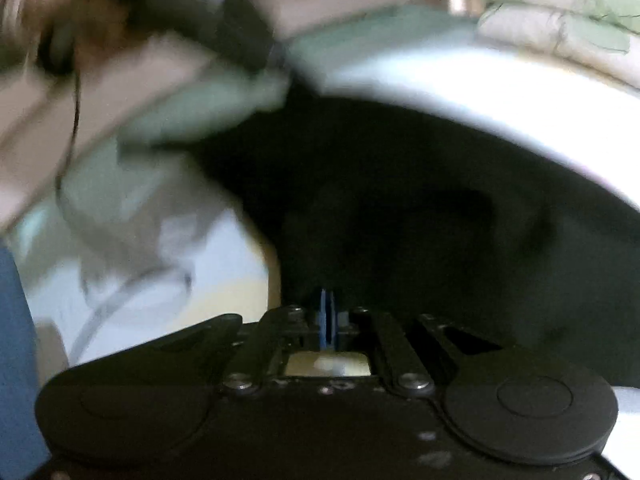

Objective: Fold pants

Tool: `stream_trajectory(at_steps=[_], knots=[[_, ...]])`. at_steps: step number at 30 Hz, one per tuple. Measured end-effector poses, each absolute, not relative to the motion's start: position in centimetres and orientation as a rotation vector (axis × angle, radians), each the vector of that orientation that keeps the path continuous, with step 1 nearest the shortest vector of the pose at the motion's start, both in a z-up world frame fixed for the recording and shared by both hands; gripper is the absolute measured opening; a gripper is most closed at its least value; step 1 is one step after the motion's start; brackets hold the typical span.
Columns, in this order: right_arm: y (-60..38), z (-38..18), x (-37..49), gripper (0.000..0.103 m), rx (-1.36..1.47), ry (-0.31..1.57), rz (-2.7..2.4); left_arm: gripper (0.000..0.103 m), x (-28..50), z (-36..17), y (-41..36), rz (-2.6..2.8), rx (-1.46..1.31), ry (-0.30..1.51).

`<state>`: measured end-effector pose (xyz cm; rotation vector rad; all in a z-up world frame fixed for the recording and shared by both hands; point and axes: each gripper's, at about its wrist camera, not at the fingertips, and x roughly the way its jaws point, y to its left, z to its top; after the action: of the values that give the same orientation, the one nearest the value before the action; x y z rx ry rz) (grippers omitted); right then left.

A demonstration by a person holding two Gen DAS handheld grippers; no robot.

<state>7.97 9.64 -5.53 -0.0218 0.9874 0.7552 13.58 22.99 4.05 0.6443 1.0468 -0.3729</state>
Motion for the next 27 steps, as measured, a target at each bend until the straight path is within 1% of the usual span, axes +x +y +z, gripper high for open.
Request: stream_trajectory(at_steps=[2,6,7,11,16,17,19,22,24,27], knots=[[9.5,-5.9,6.9,0.004,-0.052,0.959,0.75,0.004,15.0,4.2,23.3,-0.365,0.649,1.036],[8.6,-6.4,7.6,0.003,0.049,1.006,0.725,0.005,18.0,3.6,23.1,-0.35,0.671,1.016],[8.4,-6.5,7.7,0.003,0.061,1.011,0.723,0.007,18.5,3.3,23.0,-0.348,0.673,1.02],[8.7,-6.1,6.8,0.002,0.047,1.007,0.716,0.007,20.3,1.9,23.0,-0.272,0.688,1.001],[9.4,-6.0,7.3,0.002,0.042,1.009,0.712,0.008,22.4,2.5,25.2,-0.168,0.568,1.048],[9.7,-5.9,7.2,0.002,0.045,1.01,0.712,0.008,22.4,2.8,25.9,-0.136,0.547,1.044],[10.0,-6.0,7.1,0.002,0.049,1.012,0.712,0.013,21.6,3.7,27.6,-0.101,0.481,1.031],[9.9,-6.3,7.7,0.002,0.052,1.011,0.709,0.013,19.5,4.5,29.7,-0.079,0.368,1.017],[9.9,-6.3,7.7,0.002,0.052,1.011,0.707,0.013,18.3,4.2,30.6,-0.085,0.293,1.029],[9.9,-6.2,7.7,0.002,0.047,1.013,0.708,0.013,16.2,2.3,32.2,-0.066,0.213,1.065]])
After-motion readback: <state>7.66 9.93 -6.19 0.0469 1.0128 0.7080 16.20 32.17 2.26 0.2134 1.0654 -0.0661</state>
